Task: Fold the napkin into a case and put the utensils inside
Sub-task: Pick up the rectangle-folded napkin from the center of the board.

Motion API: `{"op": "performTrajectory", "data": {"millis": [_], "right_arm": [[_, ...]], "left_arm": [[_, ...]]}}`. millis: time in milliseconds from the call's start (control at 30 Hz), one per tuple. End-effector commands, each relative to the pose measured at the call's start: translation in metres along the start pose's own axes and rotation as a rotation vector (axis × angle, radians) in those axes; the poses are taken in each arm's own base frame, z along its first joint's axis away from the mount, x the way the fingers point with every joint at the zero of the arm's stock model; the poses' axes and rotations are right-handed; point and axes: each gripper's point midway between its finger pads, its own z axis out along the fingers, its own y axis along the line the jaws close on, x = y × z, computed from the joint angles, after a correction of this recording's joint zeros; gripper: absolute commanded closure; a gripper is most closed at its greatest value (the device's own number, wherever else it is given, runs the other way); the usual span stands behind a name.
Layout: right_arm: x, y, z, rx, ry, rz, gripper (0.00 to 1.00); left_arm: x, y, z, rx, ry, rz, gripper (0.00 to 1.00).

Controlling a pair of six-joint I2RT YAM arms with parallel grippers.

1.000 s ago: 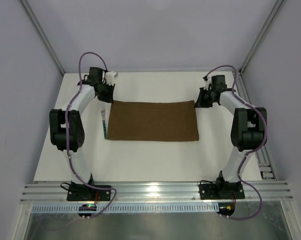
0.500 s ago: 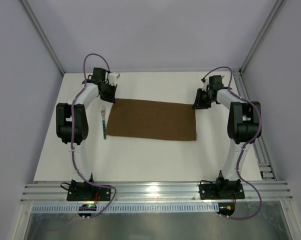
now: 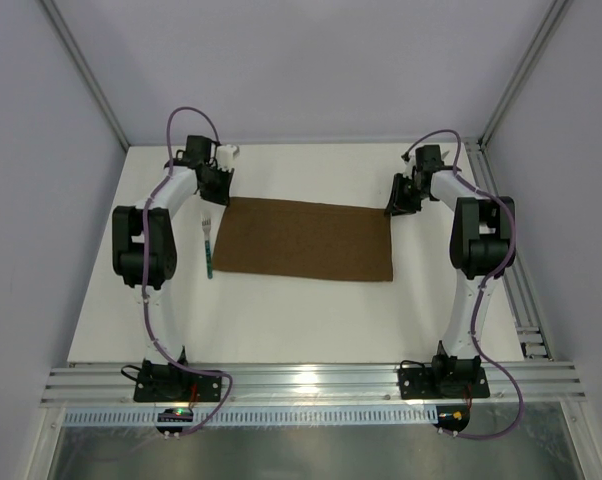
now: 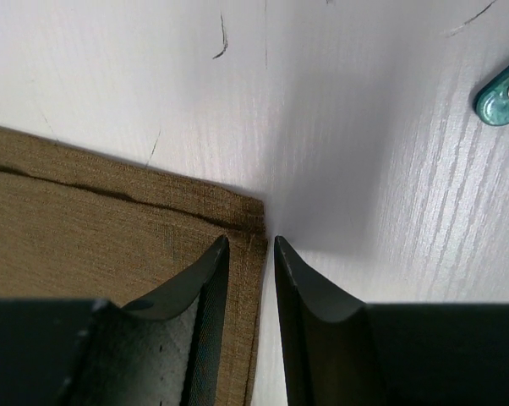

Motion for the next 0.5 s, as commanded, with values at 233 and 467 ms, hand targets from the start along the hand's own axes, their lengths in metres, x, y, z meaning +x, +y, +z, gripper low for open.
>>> {"op": "performTrajectory", "data": {"millis": [233, 467], "right_arm": [[-0.0031, 0.0000, -0.0053, 0.020, 0.039, 0.014, 0.89], [0.0037, 0.0031, -0.0070, 0.005, 0.061, 0.030, 0.82]], "left_arm": [[-0.0247, 0.0035, -0.0222, -0.027, -0.084, 0.004, 1.00], [-0.0253, 0.0022, -0.0256, -0.024, -0.086, 0.006, 1.00]]}}
